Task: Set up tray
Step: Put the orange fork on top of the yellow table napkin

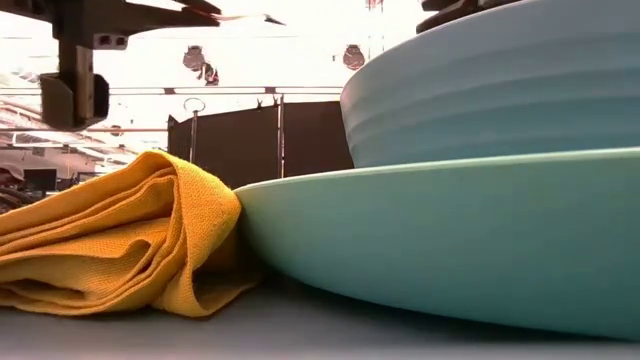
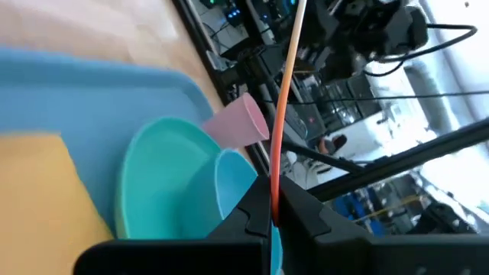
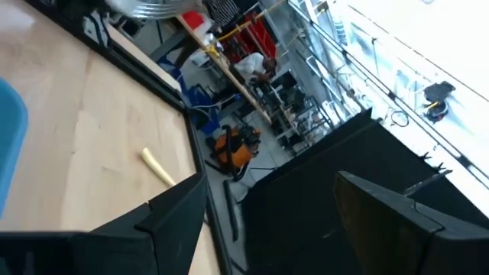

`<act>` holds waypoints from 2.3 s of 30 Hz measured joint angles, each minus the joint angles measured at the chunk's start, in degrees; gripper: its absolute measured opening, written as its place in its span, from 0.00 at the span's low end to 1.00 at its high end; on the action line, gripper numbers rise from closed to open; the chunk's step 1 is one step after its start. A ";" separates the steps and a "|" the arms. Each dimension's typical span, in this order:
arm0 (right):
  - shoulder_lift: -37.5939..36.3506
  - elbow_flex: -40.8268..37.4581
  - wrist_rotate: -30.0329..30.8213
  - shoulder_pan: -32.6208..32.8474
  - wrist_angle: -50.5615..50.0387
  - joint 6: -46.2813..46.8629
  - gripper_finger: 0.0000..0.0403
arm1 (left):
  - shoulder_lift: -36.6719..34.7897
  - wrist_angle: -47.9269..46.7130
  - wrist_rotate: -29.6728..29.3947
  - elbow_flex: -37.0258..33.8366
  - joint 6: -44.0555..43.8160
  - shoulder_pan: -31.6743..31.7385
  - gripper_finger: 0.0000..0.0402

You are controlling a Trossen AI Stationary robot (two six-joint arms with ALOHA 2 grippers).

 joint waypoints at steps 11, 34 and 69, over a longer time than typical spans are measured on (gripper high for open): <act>0.03 0.00 -5.93 -4.29 1.50 -1.39 0.69 | 15.19 -0.07 -13.01 11.98 -10.73 -6.54 0.02; 0.05 0.02 -17.85 -6.68 7.63 -4.41 0.69 | 21.94 -15.20 -20.96 21.69 -31.85 -13.99 0.02; 0.05 0.02 -17.98 -7.48 7.51 -7.33 0.69 | 17.83 -33.90 -10.65 21.53 -67.79 -15.22 0.02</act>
